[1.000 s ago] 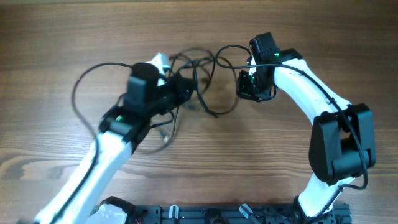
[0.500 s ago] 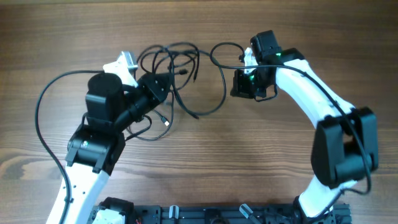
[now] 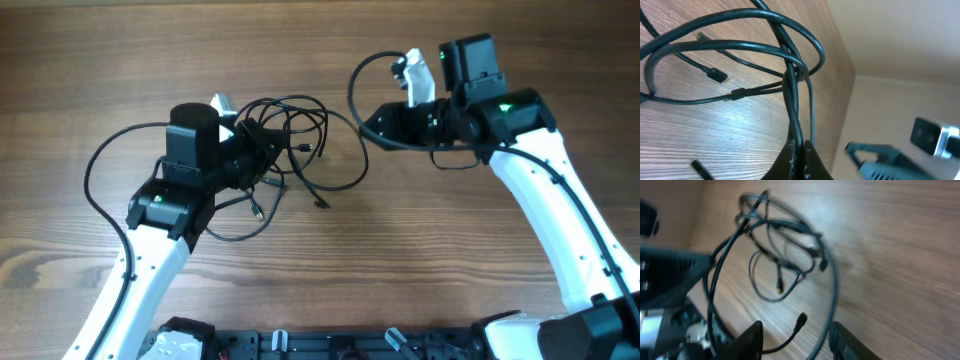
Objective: Untangle cables
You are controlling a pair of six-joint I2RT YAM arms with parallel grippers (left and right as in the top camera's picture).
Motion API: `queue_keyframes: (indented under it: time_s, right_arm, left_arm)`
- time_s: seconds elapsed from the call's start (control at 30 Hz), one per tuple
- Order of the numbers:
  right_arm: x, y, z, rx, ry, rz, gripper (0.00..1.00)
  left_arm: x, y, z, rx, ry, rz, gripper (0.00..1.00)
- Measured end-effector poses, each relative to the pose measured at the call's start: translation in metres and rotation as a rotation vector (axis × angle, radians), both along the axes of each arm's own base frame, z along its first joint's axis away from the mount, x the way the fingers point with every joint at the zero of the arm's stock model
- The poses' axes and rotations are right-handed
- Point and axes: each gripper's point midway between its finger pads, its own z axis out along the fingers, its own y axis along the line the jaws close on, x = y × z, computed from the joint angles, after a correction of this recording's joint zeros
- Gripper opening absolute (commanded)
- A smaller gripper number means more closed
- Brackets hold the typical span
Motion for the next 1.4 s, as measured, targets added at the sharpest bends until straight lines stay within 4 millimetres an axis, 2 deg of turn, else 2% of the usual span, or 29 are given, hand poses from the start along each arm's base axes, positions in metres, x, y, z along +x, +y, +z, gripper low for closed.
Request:
queue_keyframes:
  time_s: [0.1,0.27,0.37,0.6,0.67,0.7,0.8,0.9,1.1,1.2,1.27,1.4]
  right_arm:
    - [-0.013,0.017,0.001,0.005,-0.026,0.092,0.50]
    - [-0.029,0.038,0.003,0.009,-0.055,0.194,0.50]
    - [-0.031,0.040,0.003,0.008,-0.064,0.212,0.49]
    - [-0.034,0.040,0.001,0.001,-0.054,0.219,0.38]
    - [-0.035,0.040,0.001,0.002,-0.042,0.214,0.39]
    - [-0.036,0.041,0.000,0.004,-0.028,0.201,0.40]
    - [-0.032,0.038,-0.003,-0.006,0.038,0.104,0.51]
    - [-0.020,0.036,-0.002,0.005,0.091,-0.035,0.51]
    - [0.000,0.039,0.007,0.095,0.209,-0.277,0.46]
    - [-0.002,0.041,0.006,0.116,0.284,-0.352,0.46]
    - [-0.006,0.046,0.002,0.115,0.326,-0.373,0.42]
    - [-0.018,0.065,-0.020,0.084,0.444,-0.402,0.35]
  left_arm:
    - [0.005,-0.001,0.008,-0.046,-0.007,0.029,0.04]
    - [0.006,-0.002,0.010,-0.097,0.033,0.069,0.04]
    - [0.006,-0.001,0.009,-0.108,0.045,0.080,0.04]
    - [0.008,0.001,0.009,-0.121,0.058,0.104,0.04]
    - [0.010,0.003,0.010,-0.124,0.056,0.113,0.04]
    - [0.010,0.003,0.010,-0.127,0.055,0.116,0.04]
    - [0.010,0.004,0.010,-0.128,0.057,0.120,0.04]
    - [0.012,0.010,0.006,-0.100,0.059,0.149,0.04]
    - [0.019,0.037,-0.016,0.063,0.058,0.255,0.04]
    - [0.026,0.049,-0.030,0.143,0.060,0.298,0.04]
    - [0.029,0.052,-0.036,0.165,0.065,0.310,0.04]
    - [0.036,0.054,-0.036,0.176,0.045,0.322,0.04]
